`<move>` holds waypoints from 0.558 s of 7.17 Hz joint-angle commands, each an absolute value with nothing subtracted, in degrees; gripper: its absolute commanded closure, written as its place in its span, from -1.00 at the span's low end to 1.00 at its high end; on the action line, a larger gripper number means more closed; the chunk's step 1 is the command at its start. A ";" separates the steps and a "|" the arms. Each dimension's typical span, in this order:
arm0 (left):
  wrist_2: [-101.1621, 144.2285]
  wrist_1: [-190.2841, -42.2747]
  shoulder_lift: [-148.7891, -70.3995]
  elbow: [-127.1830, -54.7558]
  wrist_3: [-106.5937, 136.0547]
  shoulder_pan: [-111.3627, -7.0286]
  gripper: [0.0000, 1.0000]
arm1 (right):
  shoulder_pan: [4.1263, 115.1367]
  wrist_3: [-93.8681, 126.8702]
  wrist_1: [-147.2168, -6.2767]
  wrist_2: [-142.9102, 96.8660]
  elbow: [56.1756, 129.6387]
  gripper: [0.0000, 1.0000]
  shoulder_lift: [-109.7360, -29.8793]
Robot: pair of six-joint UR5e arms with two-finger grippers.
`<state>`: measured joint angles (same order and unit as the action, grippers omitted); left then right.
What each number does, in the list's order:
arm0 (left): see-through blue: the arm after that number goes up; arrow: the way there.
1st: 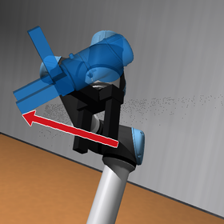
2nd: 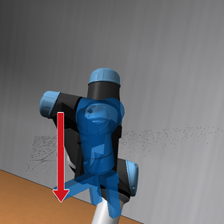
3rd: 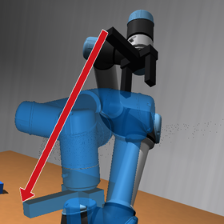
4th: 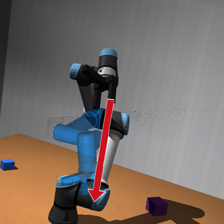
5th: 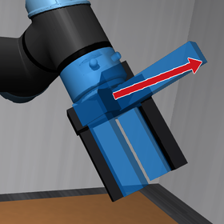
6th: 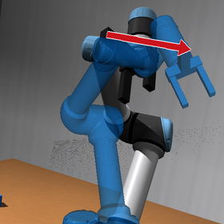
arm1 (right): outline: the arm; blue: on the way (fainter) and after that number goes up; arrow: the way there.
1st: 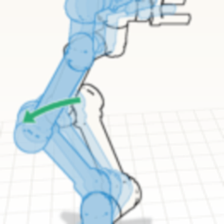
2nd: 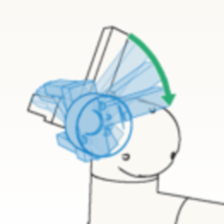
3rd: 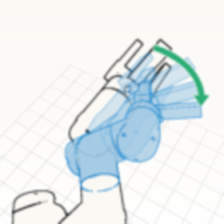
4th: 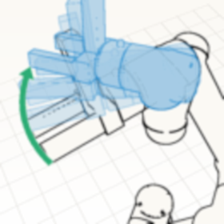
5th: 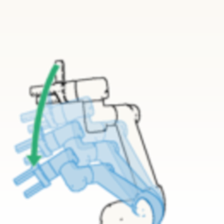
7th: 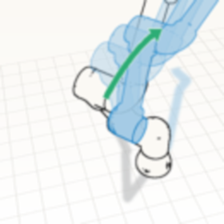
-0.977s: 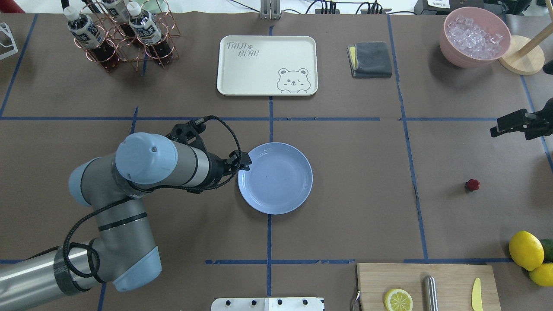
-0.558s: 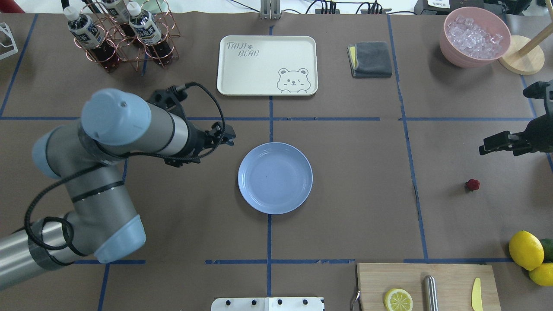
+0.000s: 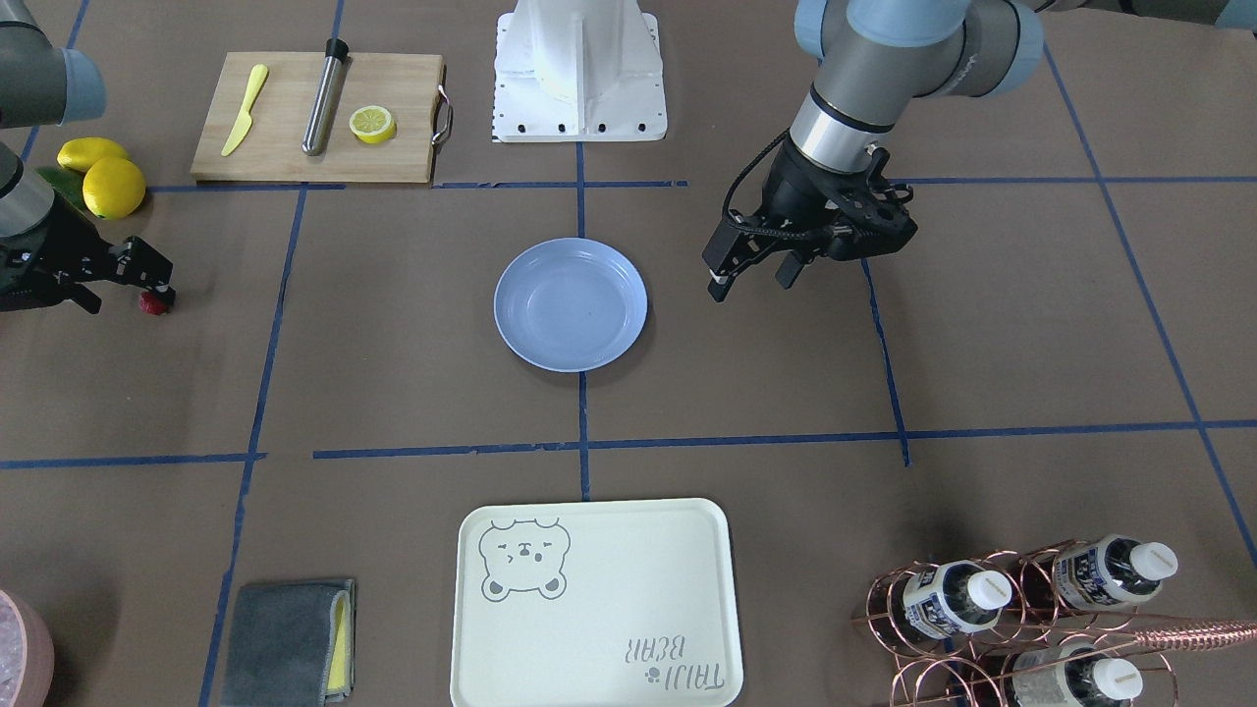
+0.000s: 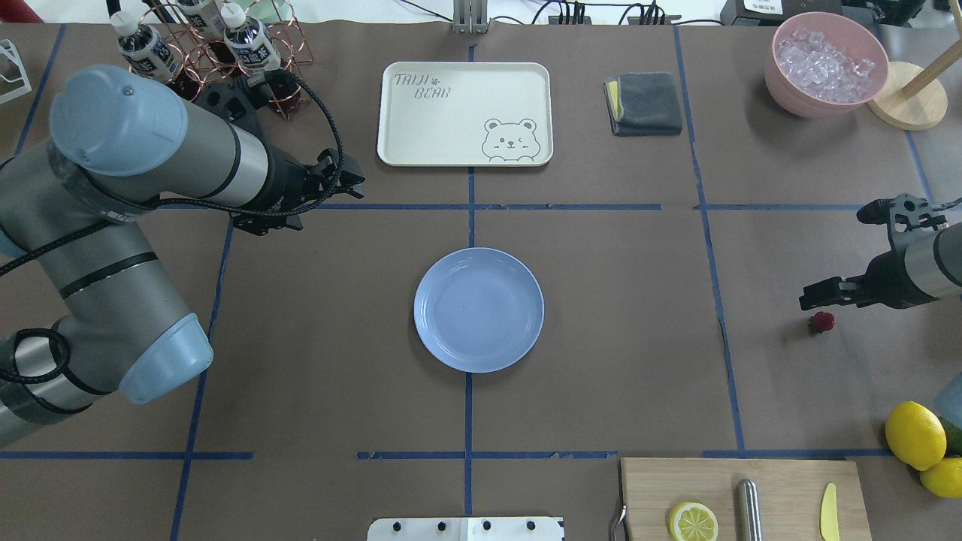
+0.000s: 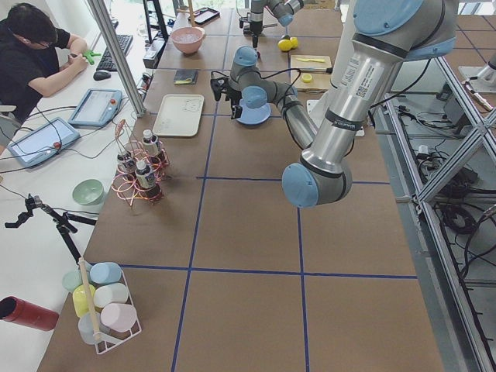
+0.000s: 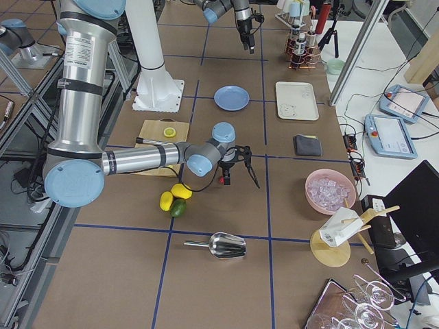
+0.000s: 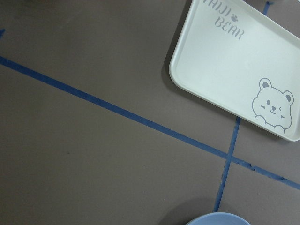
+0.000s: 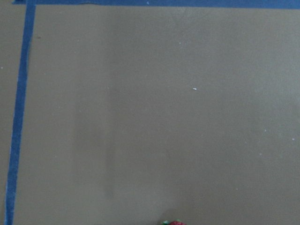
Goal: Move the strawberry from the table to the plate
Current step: 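Lower the right gripper onto the red strawberry and close it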
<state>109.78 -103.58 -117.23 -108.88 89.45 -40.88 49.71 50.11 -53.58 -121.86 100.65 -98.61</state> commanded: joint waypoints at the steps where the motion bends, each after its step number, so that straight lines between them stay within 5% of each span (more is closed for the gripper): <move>1: 109.86 -103.54 -117.07 -108.72 89.38 -40.96 -1.00 | 48.25 50.01 -53.61 -121.64 99.14 -0.98 -98.53; 3: 109.86 -103.54 -116.98 -108.81 89.38 -41.04 -1.00 | 47.46 50.10 -54.05 -121.64 99.05 -0.73 -98.53; 4: 109.86 -103.62 -117.07 -108.81 89.38 -41.04 -1.00 | 47.46 50.10 -54.05 -121.64 98.62 -0.30 -98.53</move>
<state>109.86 -103.56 -117.04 -108.80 89.37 -41.03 47.59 50.09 -53.96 -121.64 98.99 -98.53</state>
